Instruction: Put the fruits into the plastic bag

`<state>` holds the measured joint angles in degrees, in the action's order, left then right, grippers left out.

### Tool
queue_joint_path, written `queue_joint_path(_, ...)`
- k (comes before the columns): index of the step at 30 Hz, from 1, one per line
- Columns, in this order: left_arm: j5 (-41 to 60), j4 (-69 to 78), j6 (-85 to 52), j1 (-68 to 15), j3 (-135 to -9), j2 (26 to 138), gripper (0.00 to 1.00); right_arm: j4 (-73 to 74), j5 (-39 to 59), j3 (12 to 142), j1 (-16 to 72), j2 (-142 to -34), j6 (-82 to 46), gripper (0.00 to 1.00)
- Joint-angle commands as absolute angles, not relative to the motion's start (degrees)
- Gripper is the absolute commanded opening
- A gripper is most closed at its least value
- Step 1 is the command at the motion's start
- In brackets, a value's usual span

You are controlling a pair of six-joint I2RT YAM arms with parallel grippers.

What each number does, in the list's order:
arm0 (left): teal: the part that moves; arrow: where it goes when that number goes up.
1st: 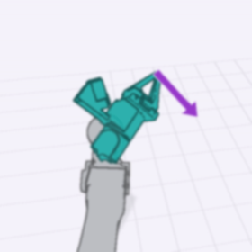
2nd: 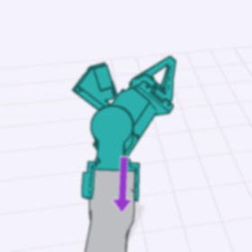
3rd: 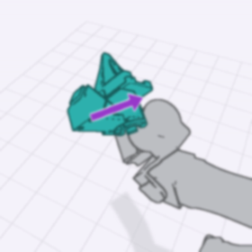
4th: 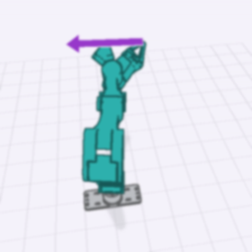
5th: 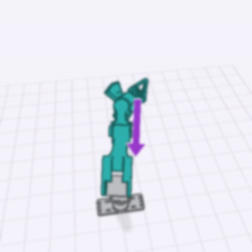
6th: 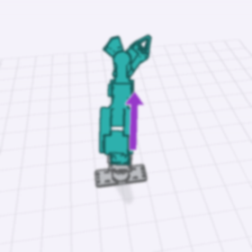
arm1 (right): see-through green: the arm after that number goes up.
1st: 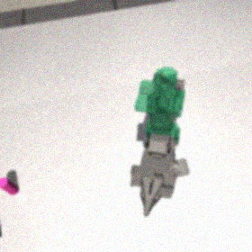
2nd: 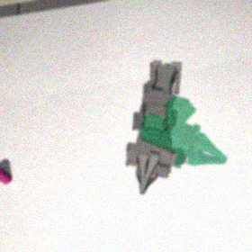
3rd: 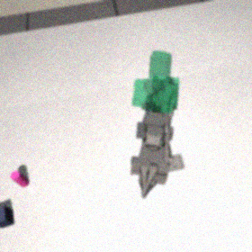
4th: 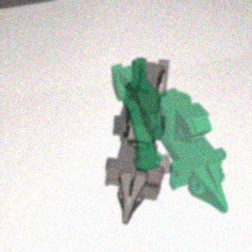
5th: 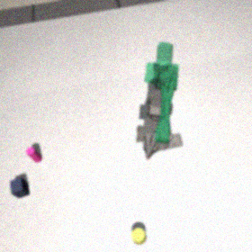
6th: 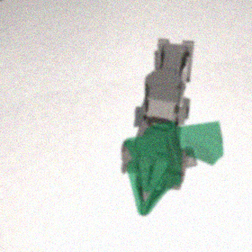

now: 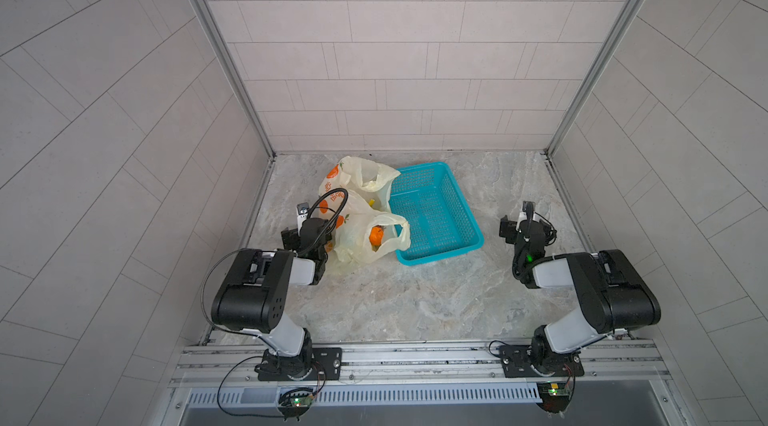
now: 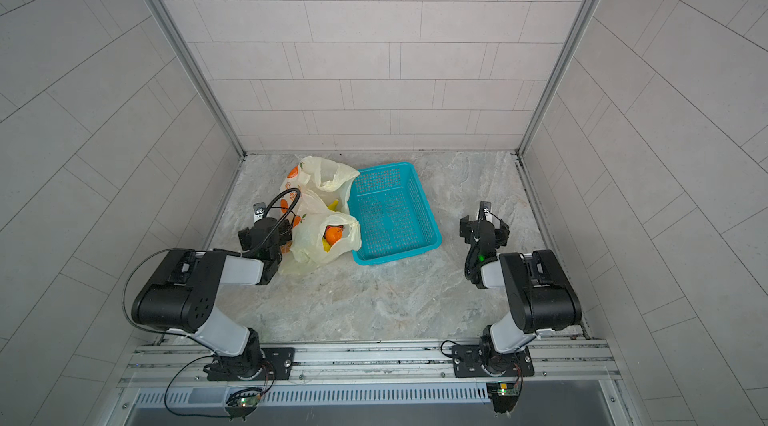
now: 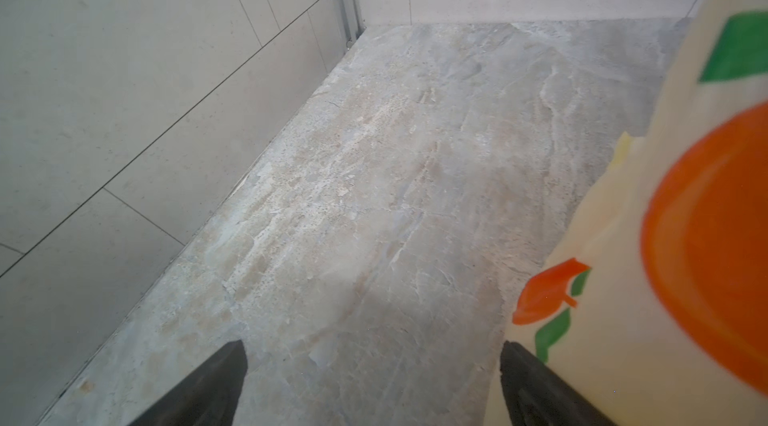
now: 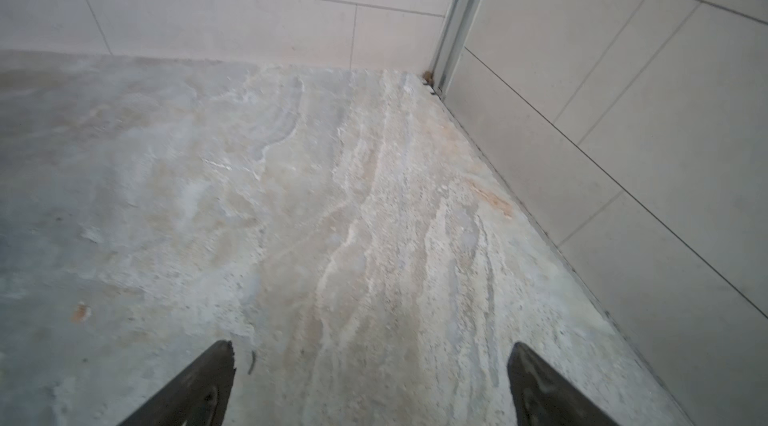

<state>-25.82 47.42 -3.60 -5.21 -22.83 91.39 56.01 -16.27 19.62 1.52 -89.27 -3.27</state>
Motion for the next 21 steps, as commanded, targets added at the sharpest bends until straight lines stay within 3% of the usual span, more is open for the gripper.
queue_joint_path(1, -23.7, 54.9, -2.2, -5.2, -22.1, 91.4, 1.0, 58.7, -14.2, 18.9, 1.9, -89.9, -3.4, 0.99)
queue_joint_path(8, -31.8, 60.7, 0.3, -9.3, -20.2, 92.3, 1.0, 60.1, -14.2, 18.7, 1.9, -90.6, -3.2, 1.0)
queue_joint_path(21, -31.3, 60.0, 0.2, -9.1, -20.6, 92.5, 1.0, 59.5, -14.2, 18.8, 1.9, -90.3, -3.1, 1.0)
